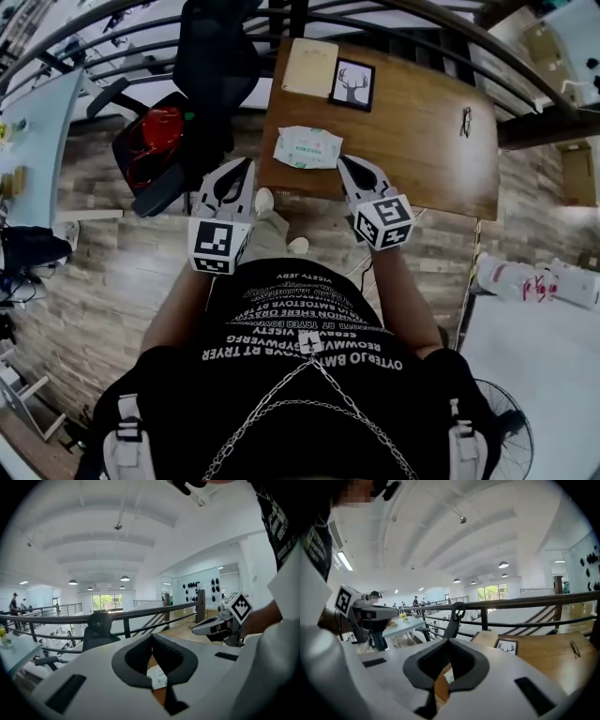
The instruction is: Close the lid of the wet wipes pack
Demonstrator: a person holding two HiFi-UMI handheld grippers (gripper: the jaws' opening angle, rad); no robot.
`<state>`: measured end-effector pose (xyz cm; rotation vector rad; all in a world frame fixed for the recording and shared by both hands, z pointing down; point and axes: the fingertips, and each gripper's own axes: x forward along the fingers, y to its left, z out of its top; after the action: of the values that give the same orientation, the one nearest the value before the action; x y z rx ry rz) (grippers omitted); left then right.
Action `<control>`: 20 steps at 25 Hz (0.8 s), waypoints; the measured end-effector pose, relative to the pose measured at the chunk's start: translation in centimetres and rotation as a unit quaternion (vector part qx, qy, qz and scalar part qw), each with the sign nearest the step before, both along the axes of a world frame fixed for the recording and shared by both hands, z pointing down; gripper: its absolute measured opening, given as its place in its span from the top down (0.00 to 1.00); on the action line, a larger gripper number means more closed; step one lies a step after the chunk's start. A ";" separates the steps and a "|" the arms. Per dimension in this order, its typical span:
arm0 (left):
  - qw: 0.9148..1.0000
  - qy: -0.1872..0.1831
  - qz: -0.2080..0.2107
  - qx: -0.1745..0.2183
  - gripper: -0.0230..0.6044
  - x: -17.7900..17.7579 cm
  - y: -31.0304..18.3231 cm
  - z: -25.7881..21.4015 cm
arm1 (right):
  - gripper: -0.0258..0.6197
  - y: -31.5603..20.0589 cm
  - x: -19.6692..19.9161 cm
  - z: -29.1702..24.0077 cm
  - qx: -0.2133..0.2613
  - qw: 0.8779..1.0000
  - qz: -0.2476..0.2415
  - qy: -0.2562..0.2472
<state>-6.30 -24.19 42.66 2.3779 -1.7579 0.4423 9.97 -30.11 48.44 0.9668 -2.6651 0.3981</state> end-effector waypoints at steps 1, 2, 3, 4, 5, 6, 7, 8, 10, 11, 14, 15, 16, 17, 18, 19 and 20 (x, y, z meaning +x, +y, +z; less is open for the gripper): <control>1.000 0.000 0.009 0.009 0.92 0.5 -0.4 -0.8 | 0.94 0.2 0.2 -1.3 0.005 1.000 -0.001 -0.011; 1.000 -0.002 0.019 0.019 0.92 1.1 -0.8 -1.6 | 0.94 0.5 0.4 -2.3 0.011 1.000 -0.001 -0.016; 0.999 -0.005 0.028 0.027 0.92 1.5 -1.2 -2.4 | 0.94 0.7 0.6 -3.1 0.017 1.000 0.000 -0.020; 0.999 -0.007 0.035 0.032 0.92 1.8 -1.6 -2.9 | 0.94 0.8 0.8 -3.8 0.021 0.999 0.003 -0.026; 0.999 -0.008 0.041 0.034 0.92 2.0 -2.0 -3.2 | 0.94 0.7 1.1 -4.3 0.022 0.999 0.007 -0.033; 0.998 -0.008 0.045 0.033 0.92 2.2 -2.4 -3.3 | 0.94 0.5 1.3 -4.7 0.021 0.999 0.012 -0.040; 0.998 -0.007 0.049 0.030 0.92 2.2 -2.8 -3.3 | 0.94 0.3 1.4 -4.9 0.021 0.999 0.016 -0.044; 0.998 -0.006 0.053 0.027 0.92 2.3 -3.2 -3.1 | 0.94 0.1 1.5 -5.0 0.021 0.999 0.019 -0.045; 0.998 -0.009 0.061 0.022 0.92 2.3 -4.1 -2.7 | 0.94 -0.6 1.5 -5.0 0.021 0.998 0.022 -0.046; 0.998 -0.013 0.064 0.021 0.92 2.2 -4.7 -2.5 | 0.94 -1.0 1.4 -4.9 0.020 0.998 0.023 -0.047; 0.997 -0.017 0.070 0.013 0.92 1.6 -6.7 -1.9 | 0.94 -2.3 0.9 -4.3 0.009 0.998 0.030 -0.046; 0.997 -0.016 0.072 0.009 0.92 1.4 -7.4 -1.7 | 0.94 -2.7 0.7 -4.0 0.002 0.998 0.033 -0.047; 0.997 -0.016 0.075 0.007 0.92 1.2 -8.3 -1.6 | 0.94 -3.3 0.3 -3.8 -0.004 0.998 0.033 -0.047; 0.997 -0.016 0.078 0.006 0.92 0.9 -9.2 -1.5 | 0.94 -3.9 -0.1 -3.6 -0.008 0.998 0.033 -0.047; 0.997 -0.017 0.081 0.006 0.92 0.7 -10.2 -1.4 | 0.94 -4.5 -0.5 -3.4 -0.010 0.998 0.031 -0.045; 0.996 -0.017 0.084 0.006 0.92 0.5 -11.3 -1.4 | 0.94 -5.2 -0.8 -3.2 -0.012 0.999 0.030 -0.041; 0.996 -0.017 0.086 0.006 0.92 0.4 -12.3 -1.3 | 0.94 -6.0 -1.2 -3.0 -0.014 0.999 0.029 -0.037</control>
<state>-5.91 -36.50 41.35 2.5568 -1.5783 0.4988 8.81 -36.07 45.44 1.0414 -2.6954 0.4917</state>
